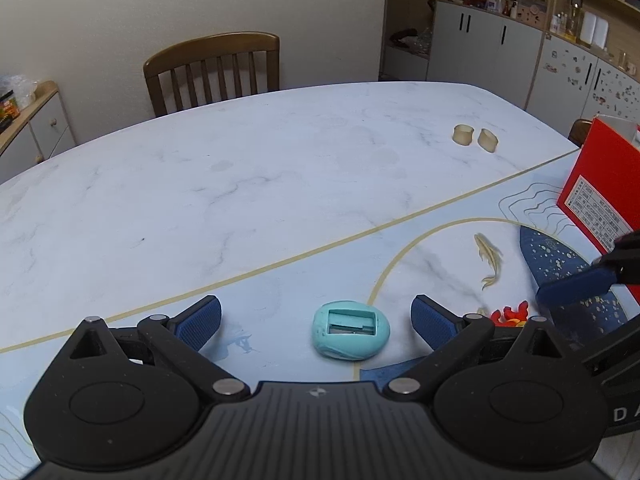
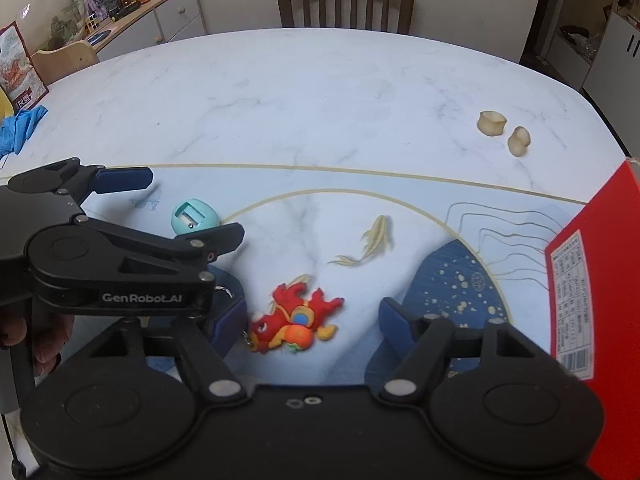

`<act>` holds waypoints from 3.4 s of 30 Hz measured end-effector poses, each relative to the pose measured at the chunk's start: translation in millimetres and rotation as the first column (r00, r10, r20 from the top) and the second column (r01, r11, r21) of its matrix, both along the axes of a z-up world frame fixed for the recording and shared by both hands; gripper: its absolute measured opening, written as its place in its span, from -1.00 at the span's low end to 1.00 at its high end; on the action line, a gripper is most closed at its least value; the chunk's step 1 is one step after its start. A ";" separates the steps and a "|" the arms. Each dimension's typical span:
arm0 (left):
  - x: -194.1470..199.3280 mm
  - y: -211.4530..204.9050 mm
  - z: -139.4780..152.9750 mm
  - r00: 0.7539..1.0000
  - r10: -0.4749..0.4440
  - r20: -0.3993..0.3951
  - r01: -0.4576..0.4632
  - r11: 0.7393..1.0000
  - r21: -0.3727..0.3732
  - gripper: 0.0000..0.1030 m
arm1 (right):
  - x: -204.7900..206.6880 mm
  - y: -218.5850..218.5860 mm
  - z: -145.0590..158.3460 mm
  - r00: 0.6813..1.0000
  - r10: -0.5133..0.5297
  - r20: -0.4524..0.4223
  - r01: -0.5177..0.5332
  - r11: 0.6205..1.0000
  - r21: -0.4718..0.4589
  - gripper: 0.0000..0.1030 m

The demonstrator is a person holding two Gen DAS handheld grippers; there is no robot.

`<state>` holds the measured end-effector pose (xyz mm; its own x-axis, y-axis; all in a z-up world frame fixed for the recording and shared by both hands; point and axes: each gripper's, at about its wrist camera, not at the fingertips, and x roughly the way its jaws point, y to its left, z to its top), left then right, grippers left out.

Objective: Organize objects
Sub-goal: 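Grasp the teal egg case with the left tool while the right tool grasps the dragon keychain, then carry the teal case and dragon keychain into the shoebox and lower them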

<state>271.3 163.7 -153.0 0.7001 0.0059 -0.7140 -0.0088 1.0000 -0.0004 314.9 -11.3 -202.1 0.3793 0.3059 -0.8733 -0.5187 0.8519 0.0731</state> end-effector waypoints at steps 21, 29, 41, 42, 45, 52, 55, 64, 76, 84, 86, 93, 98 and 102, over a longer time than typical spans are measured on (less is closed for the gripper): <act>-10.5 -10.3 1.0 0.999 -0.042 0.019 0.042 0.999 0.008 -0.13 | -4.3 -1.3 -4.3 0.999 -0.033 -0.010 0.033 0.999 0.018 -0.20; -12.8 -7.2 5.3 1.000 -0.011 -0.001 0.011 1.000 -0.025 -0.25 | -5.8 -14.2 -1.1 0.998 -0.061 -0.010 0.062 0.997 0.042 -0.34; -29.0 -21.2 39.2 1.000 -0.016 -0.009 0.016 0.999 -0.050 -0.25 | -15.9 -49.4 29.2 0.995 -0.103 0.007 0.101 0.985 0.137 -0.34; -30.9 -22.6 43.2 1.000 -0.017 -0.008 0.016 0.998 -0.055 -0.25 | -17.7 -52.8 33.9 0.995 -0.104 0.007 0.102 0.984 0.148 -0.34; -36.4 -28.5 55.9 1.000 -0.006 -0.004 0.006 0.999 -0.048 -0.25 | -22.2 -63.2 48.1 0.994 -0.105 0.018 0.100 0.982 0.162 -0.34; -48.4 -44.1 91.9 1.000 -0.008 0.013 0.009 0.997 -0.074 -0.25 | -32.7 -95.7 84.8 0.994 -0.103 0.044 0.094 0.979 0.180 -0.34; -51.5 -54.6 105.9 1.000 -0.013 0.010 0.014 0.996 -0.088 -0.25 | -37.2 -111.5 100.1 0.993 -0.100 0.063 0.087 0.978 0.187 -0.34; -52.7 -102.1 140.6 1.000 -0.027 0.003 0.027 0.994 -0.105 -0.25 | -41.8 -164.2 136.4 0.991 -0.058 0.122 0.033 0.980 0.196 -0.34; -31.1 -197.1 167.6 0.997 -0.080 0.013 0.081 0.988 -0.132 -0.25 | -16.3 -257.3 153.9 0.984 -0.055 0.167 0.020 0.978 0.208 -0.34; -7.7 -257.4 166.1 0.992 -0.130 -0.003 0.128 0.984 -0.124 -0.25 | 12.3 -321.9 153.6 0.979 -0.100 0.178 0.061 0.976 0.211 -0.34; -2.5 -271.5 164.2 0.989 -0.147 -0.009 0.145 0.982 -0.120 -0.25 | 18.9 -334.2 151.9 0.978 -0.112 0.177 0.073 0.974 0.213 -0.34; 15.7 -317.1 147.5 0.979 -0.194 -0.060 0.188 0.978 -0.092 -0.25 | 38.1 -367.0 138.8 0.976 -0.138 0.168 0.102 0.973 0.208 -0.34; 28.9 -338.3 130.9 0.974 -0.202 -0.105 0.195 0.978 -0.071 -0.25 | 47.3 -379.9 125.6 0.978 -0.139 0.153 0.108 0.975 0.195 -0.34; 40.5 -349.0 113.0 0.970 -0.191 -0.149 0.186 0.981 -0.051 -0.25 | 53.3 -389.1 115.2 0.983 -0.120 0.140 0.093 0.978 0.186 -0.34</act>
